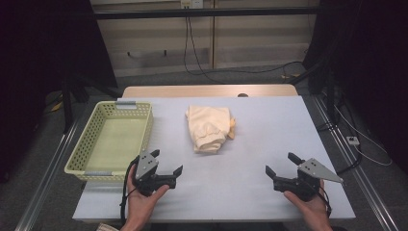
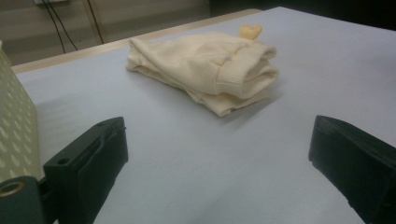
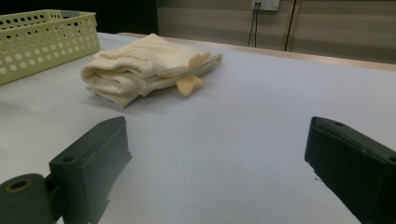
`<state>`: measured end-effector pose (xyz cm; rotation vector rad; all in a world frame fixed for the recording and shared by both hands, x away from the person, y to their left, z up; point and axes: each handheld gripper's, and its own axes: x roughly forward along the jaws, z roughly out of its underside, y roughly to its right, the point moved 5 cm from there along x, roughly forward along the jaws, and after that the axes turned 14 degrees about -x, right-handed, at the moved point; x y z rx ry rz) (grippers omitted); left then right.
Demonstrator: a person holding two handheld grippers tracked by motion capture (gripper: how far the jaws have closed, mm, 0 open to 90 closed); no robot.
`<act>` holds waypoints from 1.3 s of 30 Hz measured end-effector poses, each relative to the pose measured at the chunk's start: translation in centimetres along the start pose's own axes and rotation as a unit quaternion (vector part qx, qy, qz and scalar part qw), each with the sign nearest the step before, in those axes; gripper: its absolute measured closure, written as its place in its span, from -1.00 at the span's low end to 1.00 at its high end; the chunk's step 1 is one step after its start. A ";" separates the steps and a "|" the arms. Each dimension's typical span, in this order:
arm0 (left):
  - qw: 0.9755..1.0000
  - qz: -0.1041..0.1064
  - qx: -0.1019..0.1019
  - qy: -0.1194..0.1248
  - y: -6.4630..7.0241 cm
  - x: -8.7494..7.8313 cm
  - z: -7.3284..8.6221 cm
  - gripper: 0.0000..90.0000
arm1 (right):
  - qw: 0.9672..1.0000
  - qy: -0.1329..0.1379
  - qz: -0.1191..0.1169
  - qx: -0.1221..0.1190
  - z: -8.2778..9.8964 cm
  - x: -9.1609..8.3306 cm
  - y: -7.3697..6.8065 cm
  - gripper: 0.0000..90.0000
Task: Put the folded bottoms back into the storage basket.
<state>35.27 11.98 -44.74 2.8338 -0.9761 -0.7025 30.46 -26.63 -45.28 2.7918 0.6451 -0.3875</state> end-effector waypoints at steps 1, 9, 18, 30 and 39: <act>1.000 0.000 0.000 0.000 0.0 0.0 0.0 -0.89 | 1.000 0.000 0.000 0.000 0.0 0.0 0.0 -0.86; 1.000 0.007 -0.011 -0.017 0.3 0.5 -0.3 -0.88 | 1.000 -0.006 -0.001 0.003 0.1 0.1 0.0 -0.86; 1.000 0.005 -0.004 -0.010 0.5 1.0 -1.3 -0.88 | 1.000 -0.008 -0.003 0.002 0.1 0.2 0.0 -0.87; 0.999 -0.007 -0.003 -0.036 -0.3 3.2 -1.8 -0.88 | 1.000 -0.015 -0.004 0.000 0.3 0.2 0.0 -0.87; 0.999 -0.005 -0.002 -0.053 -0.3 4.6 -1.9 -0.88 | 1.000 -0.016 -0.004 -0.001 0.3 0.4 0.0 -0.87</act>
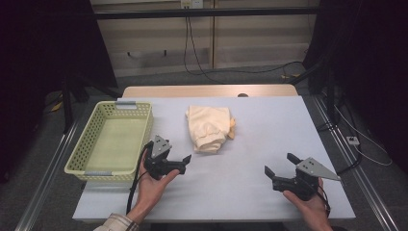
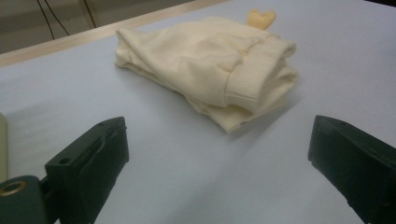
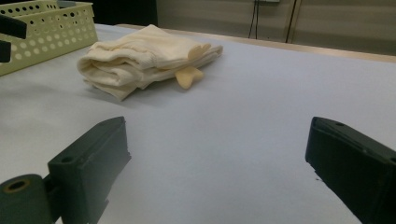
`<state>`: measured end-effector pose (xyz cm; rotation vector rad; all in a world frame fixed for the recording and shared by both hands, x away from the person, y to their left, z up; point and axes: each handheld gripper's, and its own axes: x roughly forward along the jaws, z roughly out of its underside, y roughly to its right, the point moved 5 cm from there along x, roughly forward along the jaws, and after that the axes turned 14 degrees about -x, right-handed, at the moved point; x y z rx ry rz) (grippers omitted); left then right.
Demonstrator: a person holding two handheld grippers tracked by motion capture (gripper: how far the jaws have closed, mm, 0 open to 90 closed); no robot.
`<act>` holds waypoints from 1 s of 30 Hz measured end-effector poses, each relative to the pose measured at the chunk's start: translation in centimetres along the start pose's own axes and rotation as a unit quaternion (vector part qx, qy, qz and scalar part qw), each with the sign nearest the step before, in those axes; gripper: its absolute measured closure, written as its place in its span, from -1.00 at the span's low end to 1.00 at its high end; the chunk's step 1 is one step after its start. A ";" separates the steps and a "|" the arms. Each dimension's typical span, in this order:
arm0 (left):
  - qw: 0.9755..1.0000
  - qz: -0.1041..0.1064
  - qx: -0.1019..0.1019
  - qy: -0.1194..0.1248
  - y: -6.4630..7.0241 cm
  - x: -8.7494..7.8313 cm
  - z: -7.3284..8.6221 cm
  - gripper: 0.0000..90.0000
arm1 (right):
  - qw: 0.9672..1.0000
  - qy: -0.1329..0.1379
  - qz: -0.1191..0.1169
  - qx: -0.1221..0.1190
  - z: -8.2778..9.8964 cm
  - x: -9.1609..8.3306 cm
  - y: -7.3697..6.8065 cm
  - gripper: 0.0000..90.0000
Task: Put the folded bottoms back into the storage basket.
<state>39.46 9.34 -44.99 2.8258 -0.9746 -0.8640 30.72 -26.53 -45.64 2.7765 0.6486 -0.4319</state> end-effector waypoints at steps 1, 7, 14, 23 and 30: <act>1.000 0.000 0.000 -0.002 0.0 0.2 0.0 -0.88 | 1.000 0.000 0.000 -0.001 0.0 0.0 0.0 -0.87; 1.000 -0.003 -0.003 -0.003 -0.1 0.9 -0.9 -0.88 | 1.000 0.001 0.001 0.001 0.0 -0.1 0.2 -0.87; 1.000 -0.009 -0.005 0.002 -0.3 1.8 -2.4 -0.89 | 1.000 0.001 -0.001 0.001 0.0 -0.1 0.1 -0.87; 1.000 -0.006 -0.007 0.015 -0.2 2.6 -4.5 -0.89 | 1.000 0.001 0.001 0.001 0.0 0.0 0.2 -0.87; 1.000 -0.006 -0.013 0.014 -0.2 3.2 -5.5 -0.88 | 1.000 0.001 -0.003 -0.002 -0.1 0.0 -0.1 -0.87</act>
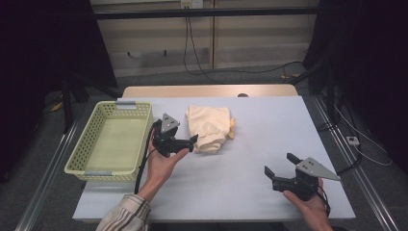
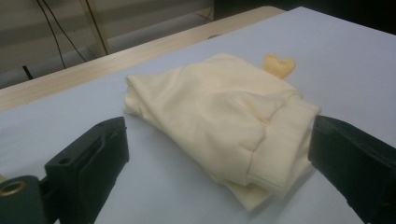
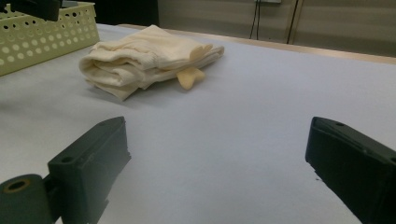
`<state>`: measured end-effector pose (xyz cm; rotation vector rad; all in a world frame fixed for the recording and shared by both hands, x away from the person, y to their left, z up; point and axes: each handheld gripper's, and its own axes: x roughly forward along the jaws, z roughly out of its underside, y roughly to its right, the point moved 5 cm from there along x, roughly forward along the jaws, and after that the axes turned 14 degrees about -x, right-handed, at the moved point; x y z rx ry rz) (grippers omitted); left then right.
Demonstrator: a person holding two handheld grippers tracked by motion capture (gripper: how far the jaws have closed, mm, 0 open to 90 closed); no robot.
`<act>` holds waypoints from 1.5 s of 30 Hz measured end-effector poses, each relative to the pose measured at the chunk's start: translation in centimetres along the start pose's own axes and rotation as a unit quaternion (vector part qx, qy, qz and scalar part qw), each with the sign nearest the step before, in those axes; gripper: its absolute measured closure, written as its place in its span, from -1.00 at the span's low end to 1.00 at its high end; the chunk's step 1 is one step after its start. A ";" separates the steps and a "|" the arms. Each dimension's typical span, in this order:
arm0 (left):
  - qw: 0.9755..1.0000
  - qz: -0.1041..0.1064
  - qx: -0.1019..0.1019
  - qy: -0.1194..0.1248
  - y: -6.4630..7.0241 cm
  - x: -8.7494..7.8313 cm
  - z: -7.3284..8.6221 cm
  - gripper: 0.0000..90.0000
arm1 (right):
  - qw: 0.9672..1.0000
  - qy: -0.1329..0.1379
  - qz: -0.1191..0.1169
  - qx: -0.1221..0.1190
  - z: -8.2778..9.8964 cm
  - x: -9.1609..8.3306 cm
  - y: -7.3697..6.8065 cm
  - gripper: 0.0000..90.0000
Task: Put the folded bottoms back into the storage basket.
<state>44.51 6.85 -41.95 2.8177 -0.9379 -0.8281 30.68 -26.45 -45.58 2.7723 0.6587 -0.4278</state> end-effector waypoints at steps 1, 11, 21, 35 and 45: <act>1.000 0.000 0.000 0.000 0.0 0.0 0.0 -0.87 | 1.000 0.000 0.000 0.000 0.0 0.0 0.0 -0.87; 0.999 -0.002 -0.018 -0.026 -0.9 1.6 0.3 -0.88 | 1.000 0.000 -0.001 0.000 0.0 0.0 -0.1 -0.87; 0.999 0.001 -0.031 -0.032 -1.5 3.1 -1.0 -0.86 | 1.000 0.001 -0.004 -0.001 -0.1 0.1 -0.1 -0.87; 0.998 -0.004 -0.055 -0.043 -2.6 5.8 -2.4 -0.78 | 1.000 -0.002 -0.007 0.001 0.0 0.1 -0.2 -0.87; 0.996 -0.012 -0.070 -0.062 -3.5 7.3 -2.1 -0.75 | 1.000 -0.002 -0.007 0.001 0.0 0.1 -0.2 -0.87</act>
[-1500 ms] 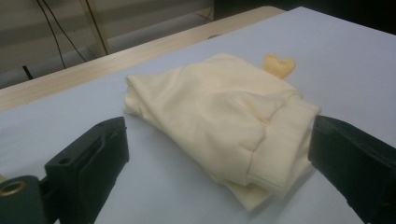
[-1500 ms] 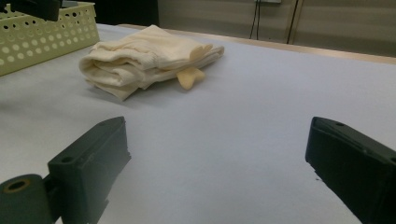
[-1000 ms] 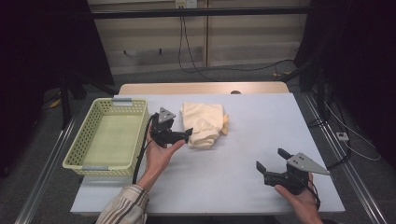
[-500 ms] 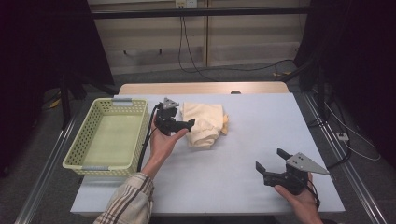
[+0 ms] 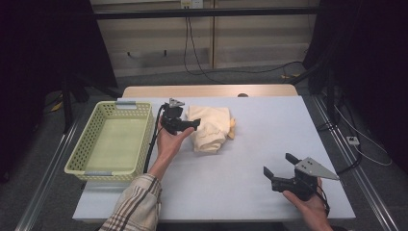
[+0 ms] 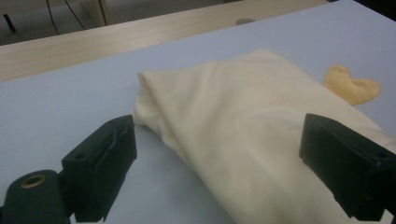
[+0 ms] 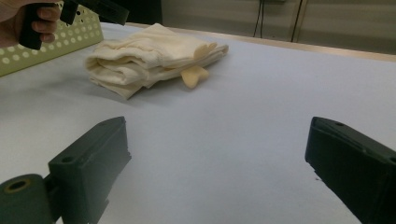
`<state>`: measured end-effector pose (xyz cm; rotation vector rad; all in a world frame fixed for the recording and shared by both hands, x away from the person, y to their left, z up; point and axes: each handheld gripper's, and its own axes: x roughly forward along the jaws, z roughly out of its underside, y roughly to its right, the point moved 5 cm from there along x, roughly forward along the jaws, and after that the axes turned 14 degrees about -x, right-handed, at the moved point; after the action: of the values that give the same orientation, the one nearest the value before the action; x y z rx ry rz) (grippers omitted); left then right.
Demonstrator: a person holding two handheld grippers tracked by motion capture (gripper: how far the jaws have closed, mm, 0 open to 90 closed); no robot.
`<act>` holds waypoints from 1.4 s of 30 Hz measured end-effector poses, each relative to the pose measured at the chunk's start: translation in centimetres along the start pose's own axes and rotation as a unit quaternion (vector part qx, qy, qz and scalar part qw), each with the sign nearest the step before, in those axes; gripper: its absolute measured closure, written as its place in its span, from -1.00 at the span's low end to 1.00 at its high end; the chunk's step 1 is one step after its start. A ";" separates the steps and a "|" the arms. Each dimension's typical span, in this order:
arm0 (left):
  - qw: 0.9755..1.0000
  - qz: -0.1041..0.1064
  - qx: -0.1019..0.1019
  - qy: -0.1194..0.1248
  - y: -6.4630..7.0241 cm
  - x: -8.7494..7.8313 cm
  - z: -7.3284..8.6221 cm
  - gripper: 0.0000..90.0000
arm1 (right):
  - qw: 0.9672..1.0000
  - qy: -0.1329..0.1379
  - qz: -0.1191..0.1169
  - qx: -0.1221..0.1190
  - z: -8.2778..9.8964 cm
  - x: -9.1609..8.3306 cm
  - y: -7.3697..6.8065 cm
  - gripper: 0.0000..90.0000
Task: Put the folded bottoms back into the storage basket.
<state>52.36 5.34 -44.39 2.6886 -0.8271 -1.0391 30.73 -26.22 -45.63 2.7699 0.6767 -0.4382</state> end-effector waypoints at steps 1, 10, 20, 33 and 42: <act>1.000 0.001 0.001 -0.003 0.1 0.1 0.0 -0.75 | 1.000 0.000 0.001 0.000 0.0 0.0 0.0 -0.87; 0.999 -0.010 0.016 -0.027 0.5 1.4 0.8 -0.68 | 1.000 -0.001 0.002 -0.003 0.0 0.0 0.0 -0.87; 1.000 -0.013 -0.007 -0.027 0.0 2.3 1.0 -0.53 | 1.000 -0.002 0.000 -0.002 0.0 0.0 0.0 -0.86; 0.998 -0.014 -0.029 -0.049 -0.9 3.7 1.9 -0.26 | 1.000 -0.001 0.000 -0.003 0.0 0.0 0.0 -0.86; 0.998 -0.017 -0.031 -0.058 -0.6 4.3 2.3 -0.29 | 1.000 -0.003 0.000 -0.004 0.0 0.1 0.0 -0.86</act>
<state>53.74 3.64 -48.77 2.6198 -0.7569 -1.2181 30.76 -26.18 -45.70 2.7606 0.6760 -0.4431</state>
